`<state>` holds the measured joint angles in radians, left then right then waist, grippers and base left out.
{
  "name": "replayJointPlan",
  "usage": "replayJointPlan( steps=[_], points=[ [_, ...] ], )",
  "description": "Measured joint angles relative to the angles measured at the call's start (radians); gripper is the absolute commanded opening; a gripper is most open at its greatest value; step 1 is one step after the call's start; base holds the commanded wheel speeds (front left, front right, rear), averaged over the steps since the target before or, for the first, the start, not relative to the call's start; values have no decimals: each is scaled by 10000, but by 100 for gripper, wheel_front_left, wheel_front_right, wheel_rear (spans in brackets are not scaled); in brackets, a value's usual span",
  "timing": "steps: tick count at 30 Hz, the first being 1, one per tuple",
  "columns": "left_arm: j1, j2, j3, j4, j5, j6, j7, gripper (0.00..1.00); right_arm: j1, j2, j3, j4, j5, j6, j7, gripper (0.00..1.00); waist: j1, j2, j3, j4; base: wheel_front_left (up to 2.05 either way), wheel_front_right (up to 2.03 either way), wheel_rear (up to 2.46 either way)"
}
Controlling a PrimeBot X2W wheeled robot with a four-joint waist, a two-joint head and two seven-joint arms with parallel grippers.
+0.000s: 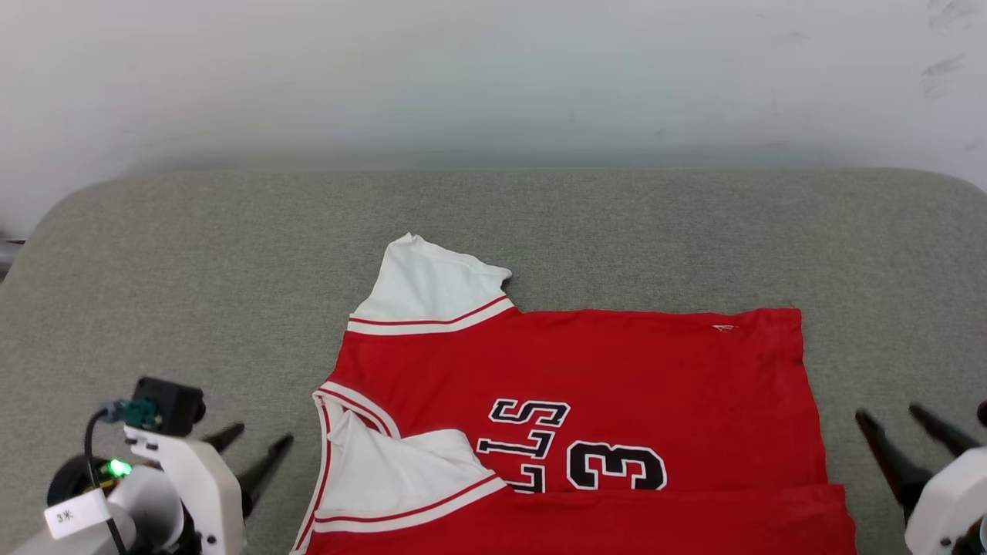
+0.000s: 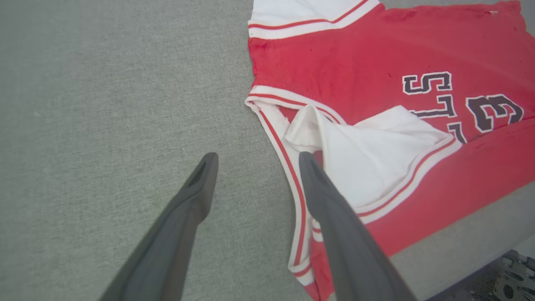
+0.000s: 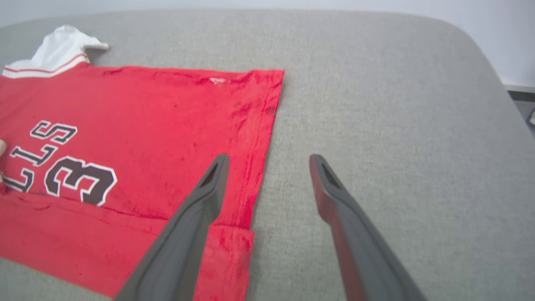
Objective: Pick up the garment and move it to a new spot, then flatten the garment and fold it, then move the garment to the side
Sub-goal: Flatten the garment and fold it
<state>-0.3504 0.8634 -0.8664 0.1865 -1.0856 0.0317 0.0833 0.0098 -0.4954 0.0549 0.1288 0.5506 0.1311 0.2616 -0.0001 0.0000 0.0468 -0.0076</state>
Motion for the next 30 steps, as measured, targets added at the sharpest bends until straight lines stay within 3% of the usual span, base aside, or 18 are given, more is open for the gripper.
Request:
replayJointPlan(
  steps=[9, 16, 25, 30],
  points=[
    [-1420, -314, 428, 150, 677, 253, -514, 100, -276, 1881, -1193, -1064, -1914, 0, -2332, 100, 0, 0, 154, -371, 0, 0, 0],
    [-3106, -830, 585, 1135, 899, -121, -44, 100, -345, 3032, -1340, -2073, -2970, 0, -3356, 100, 0, 0, 770, -780, 0, 0, 0],
    [-5646, -1057, 263, 2529, 844, -949, 2704, 100, -665, 3632, -882, -2711, -3601, 2, -3542, 100, 2, 0, 1945, -1406, 0, 0, 0],
    [-6887, -1120, 69, 3003, 568, -1112, 4571, 100, -948, 3774, -798, -2784, -3678, 2, -3580, 100, 2, 0, 2678, -1724, 0, 0, 0]
  ],
)
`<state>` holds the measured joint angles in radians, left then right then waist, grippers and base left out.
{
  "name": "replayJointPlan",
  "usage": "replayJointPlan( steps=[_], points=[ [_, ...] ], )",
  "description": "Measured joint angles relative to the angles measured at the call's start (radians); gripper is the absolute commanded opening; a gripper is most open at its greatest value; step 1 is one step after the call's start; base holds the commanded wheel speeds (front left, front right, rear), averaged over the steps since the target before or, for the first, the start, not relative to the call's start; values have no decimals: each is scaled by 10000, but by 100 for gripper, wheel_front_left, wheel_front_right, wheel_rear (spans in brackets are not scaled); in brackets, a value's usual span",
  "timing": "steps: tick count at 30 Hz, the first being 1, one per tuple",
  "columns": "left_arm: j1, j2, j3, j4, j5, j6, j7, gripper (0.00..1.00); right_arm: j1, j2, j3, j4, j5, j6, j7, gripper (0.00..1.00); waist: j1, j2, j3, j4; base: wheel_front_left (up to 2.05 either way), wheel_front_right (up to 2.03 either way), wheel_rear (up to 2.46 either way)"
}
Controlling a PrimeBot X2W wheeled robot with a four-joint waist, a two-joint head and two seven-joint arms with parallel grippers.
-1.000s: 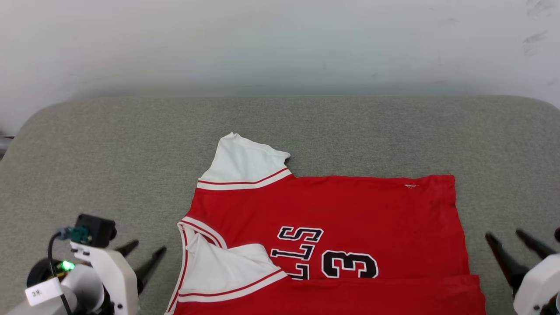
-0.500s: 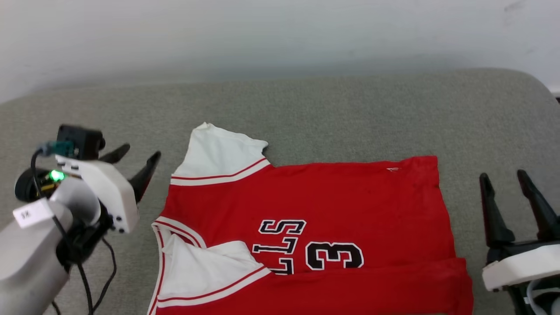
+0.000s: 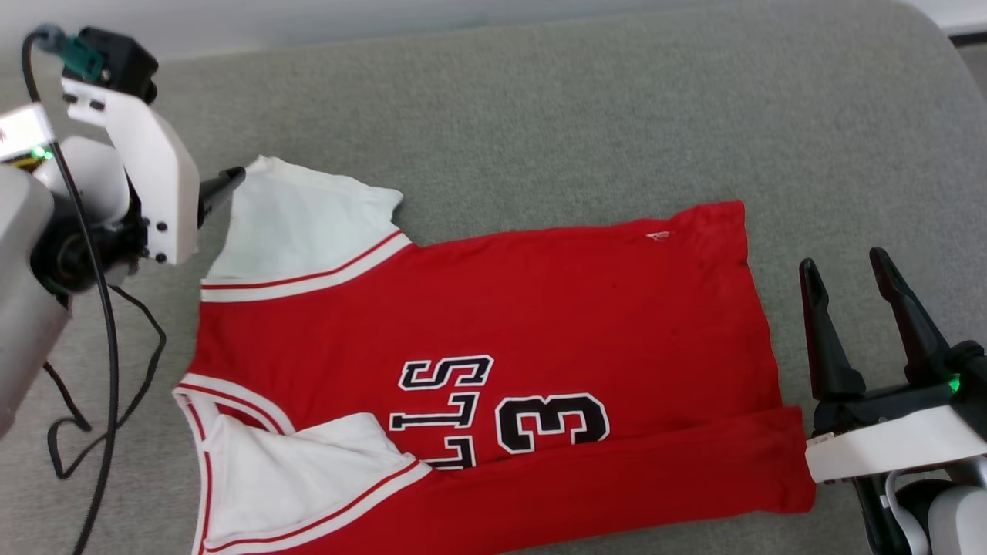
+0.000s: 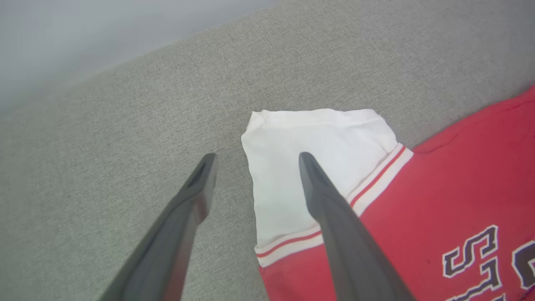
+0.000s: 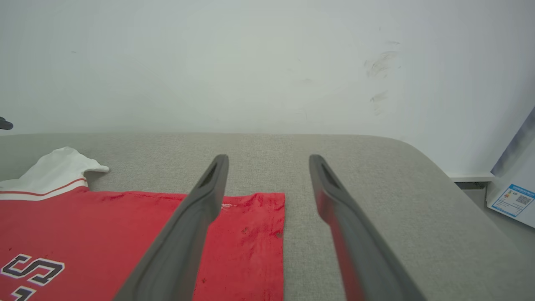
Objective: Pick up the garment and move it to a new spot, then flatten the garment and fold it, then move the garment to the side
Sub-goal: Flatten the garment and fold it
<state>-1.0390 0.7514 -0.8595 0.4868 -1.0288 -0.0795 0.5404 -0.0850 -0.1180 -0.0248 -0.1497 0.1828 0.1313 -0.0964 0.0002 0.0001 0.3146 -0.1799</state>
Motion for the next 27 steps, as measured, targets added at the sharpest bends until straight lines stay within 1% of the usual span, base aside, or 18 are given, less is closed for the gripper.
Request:
replayJointPlan(
  steps=[4, 7, 9, 15, 22, 23, 24, 27],
  points=[
    [-705, -21, -211, 196, -42, -88, 1237, 100, -247, 42, 40, 48, -23, 0, -82, 100, 0, 0, 555, -218, 0, 0, 0],
    [-1209, -12, -360, 334, 121, -90, 1724, 100, -454, 48, 94, 100, -19, 0, -109, 100, 0, -1, 952, -356, 0, 0, 0],
    [-1442, 4, -462, 479, 341, -104, 1885, 100, -600, 48, 148, 182, 0, 0, -132, 100, 0, 0, 1203, -446, 0, 0, 0],
    [-1706, -54, -644, 970, 387, -182, 2240, 100, -892, 48, 303, 449, 54, 0, -343, 100, 0, 0, 1849, -691, 0, 0, 0],
    [-1938, 50, -867, 1116, 422, -362, 2581, 100, -985, 59, 349, 656, 134, 0, -443, 100, -2, -1, 2202, -786, 0, 0, 0],
    [-1940, 59, -863, 1106, 351, -370, 2585, 30, -989, 56, 334, 679, 142, 0, -445, 100, -2, -1, 2211, -772, 0, 0, 0],
    [-1940, 58, -861, 1099, 299, -397, 2562, 0, -1005, 56, 324, 698, 174, 0, -449, 100, -1, 0, 2211, -752, 0, 0, 0],
    [-1933, 15, -1024, 1024, 407, -433, 2309, 0, -1123, 0, 320, 711, 194, 0, -424, 100, -2, 0, 2163, -669, 0, 0, 0]
  ],
)
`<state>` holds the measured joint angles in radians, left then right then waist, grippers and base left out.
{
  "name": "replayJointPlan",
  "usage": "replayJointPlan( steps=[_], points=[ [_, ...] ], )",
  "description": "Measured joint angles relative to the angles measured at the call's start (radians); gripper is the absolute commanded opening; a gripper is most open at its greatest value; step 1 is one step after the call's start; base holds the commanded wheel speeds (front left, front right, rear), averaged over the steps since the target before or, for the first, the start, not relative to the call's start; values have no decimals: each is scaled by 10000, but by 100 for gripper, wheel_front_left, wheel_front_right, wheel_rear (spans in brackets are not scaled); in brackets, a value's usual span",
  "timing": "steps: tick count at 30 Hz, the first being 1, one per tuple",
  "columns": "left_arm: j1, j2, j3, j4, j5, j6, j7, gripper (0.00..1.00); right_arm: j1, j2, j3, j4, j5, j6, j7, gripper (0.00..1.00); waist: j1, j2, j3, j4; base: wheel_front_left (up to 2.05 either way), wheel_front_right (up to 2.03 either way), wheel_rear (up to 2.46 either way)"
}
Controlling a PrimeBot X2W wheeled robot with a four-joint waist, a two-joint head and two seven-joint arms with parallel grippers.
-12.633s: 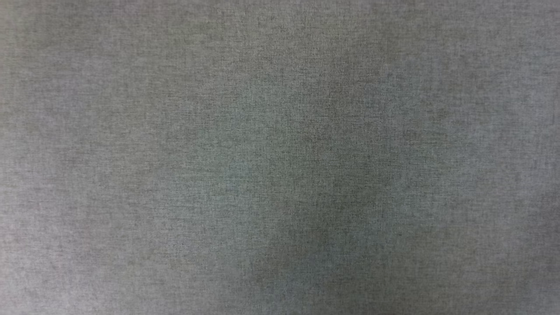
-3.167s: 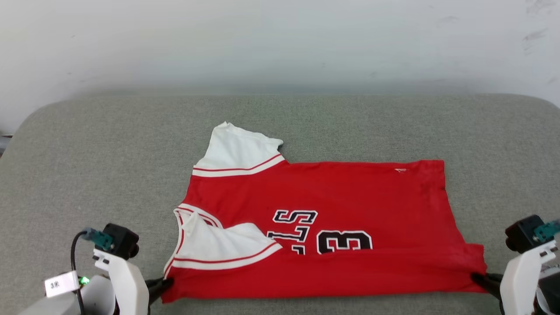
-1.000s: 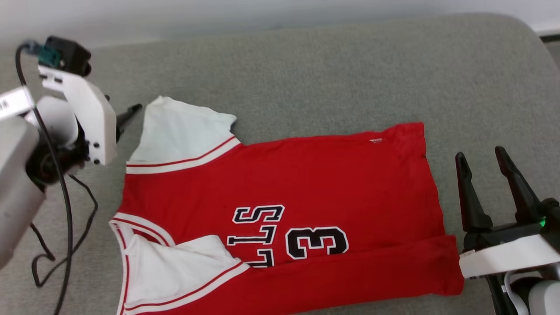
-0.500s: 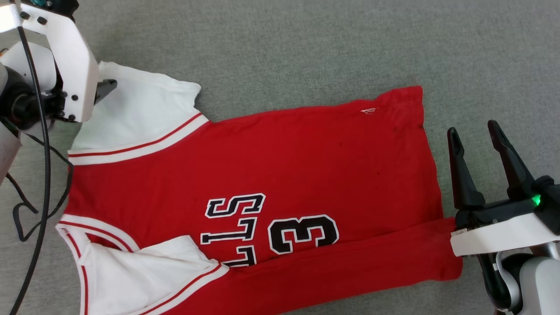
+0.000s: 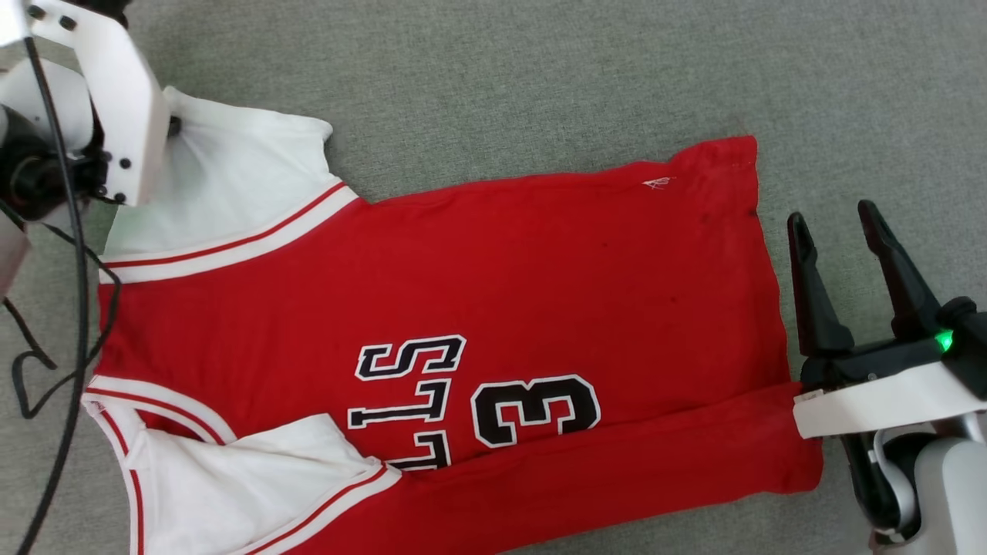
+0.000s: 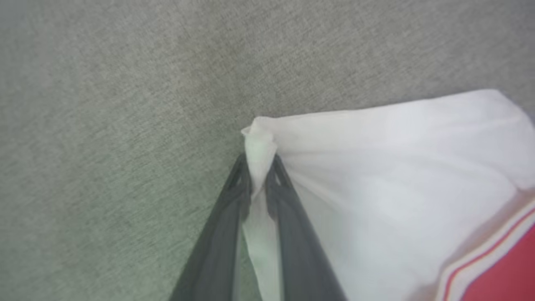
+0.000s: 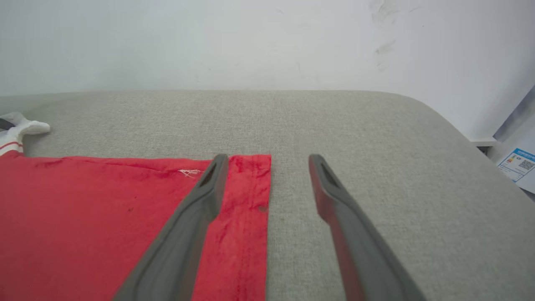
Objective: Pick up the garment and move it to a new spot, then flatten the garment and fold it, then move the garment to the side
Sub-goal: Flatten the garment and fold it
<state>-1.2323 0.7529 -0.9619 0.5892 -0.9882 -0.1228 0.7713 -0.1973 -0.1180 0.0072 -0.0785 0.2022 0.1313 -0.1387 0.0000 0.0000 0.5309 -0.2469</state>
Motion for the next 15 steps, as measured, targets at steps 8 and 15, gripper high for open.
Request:
replayJointPlan(
  steps=[8, 15],
  points=[
    [188, -408, -125, -153, 0, -42, -965, 0, -859, -1534, 324, -385, 437, 0, 1384, 100, 1, 0, -523, 318, 0, 0, 0],
    [247, -489, -311, -784, 31, -61, -1620, 0, -2005, -3499, 1110, -382, 1480, 0, 4498, 100, 1, 0, -960, 776, 0, 0, 0]
  ],
)
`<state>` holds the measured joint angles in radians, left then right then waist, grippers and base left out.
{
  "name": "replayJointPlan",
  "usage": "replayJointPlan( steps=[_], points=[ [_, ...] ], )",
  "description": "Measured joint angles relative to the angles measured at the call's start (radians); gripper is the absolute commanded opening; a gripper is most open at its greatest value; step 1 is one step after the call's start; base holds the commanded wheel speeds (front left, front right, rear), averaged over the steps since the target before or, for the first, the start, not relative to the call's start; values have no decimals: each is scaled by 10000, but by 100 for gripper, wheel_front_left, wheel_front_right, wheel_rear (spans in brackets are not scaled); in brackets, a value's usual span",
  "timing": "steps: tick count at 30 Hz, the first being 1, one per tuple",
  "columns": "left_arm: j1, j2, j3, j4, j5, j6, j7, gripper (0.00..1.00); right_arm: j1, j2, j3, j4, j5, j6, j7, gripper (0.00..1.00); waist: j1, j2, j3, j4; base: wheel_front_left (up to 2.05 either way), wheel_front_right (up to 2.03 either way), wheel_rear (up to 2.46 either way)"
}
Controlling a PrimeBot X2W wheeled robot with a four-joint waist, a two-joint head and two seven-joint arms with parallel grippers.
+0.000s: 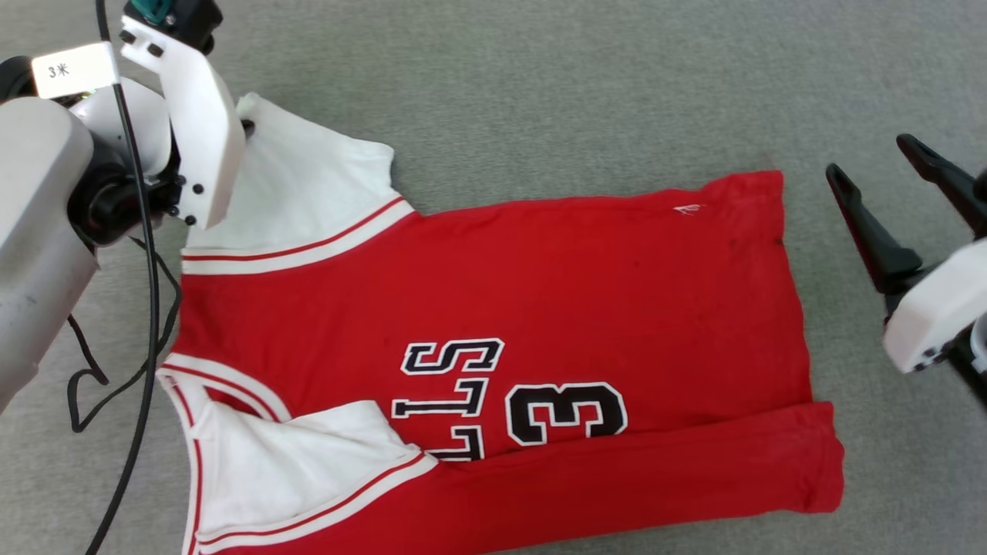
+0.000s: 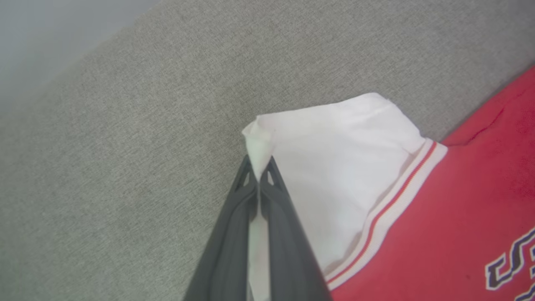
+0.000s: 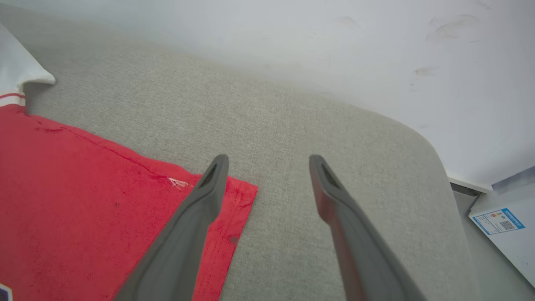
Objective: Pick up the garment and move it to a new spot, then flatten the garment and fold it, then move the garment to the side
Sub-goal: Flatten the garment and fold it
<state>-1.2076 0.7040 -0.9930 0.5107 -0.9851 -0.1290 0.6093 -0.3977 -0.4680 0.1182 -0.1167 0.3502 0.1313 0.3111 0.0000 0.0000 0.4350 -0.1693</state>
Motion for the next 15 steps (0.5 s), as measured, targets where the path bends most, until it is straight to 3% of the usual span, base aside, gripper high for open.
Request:
replayJointPlan(
  steps=[8, 15],
  points=[
    [12, 27, -182, -775, -2, -2, -504, 0, -1506, -1701, 1367, 882, 1816, 0, 3910, 100, 0, 0, -75, 495, 0, 0, 0],
    [-145, 15, -330, -1333, 90, -2, -761, 0, -2757, -1948, 2219, 1749, 2493, 0, 5756, 100, 0, 0, 225, 832, 0, 0, 0]
  ],
)
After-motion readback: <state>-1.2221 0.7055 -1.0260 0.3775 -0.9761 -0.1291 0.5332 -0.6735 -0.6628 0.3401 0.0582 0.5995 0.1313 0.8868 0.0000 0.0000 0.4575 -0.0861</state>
